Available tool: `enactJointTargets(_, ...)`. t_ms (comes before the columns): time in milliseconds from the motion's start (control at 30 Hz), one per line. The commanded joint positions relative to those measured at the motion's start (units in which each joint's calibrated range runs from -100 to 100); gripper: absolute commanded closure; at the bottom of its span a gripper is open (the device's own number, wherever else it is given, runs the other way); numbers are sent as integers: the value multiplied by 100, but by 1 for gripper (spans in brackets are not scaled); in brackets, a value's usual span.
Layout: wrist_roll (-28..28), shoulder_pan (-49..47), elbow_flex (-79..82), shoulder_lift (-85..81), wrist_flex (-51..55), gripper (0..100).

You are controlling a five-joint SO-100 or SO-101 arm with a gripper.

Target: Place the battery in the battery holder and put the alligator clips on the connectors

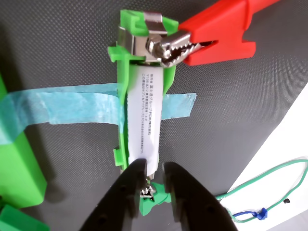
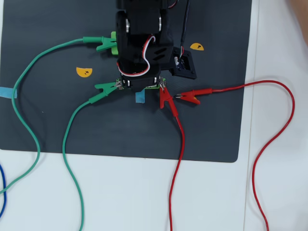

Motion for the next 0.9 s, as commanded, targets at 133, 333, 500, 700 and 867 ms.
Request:
enactJointTargets(133,27,101,-29,5,-53,99)
enactJointTargets(333,27,80,-99,311,-53,99)
enactJointTargets(500,27,60,-205,779,-70,99)
enactJointTargets(700,1,30,-187,788,-53,99)
enactJointTargets(867,-4,10,76,30,16,99)
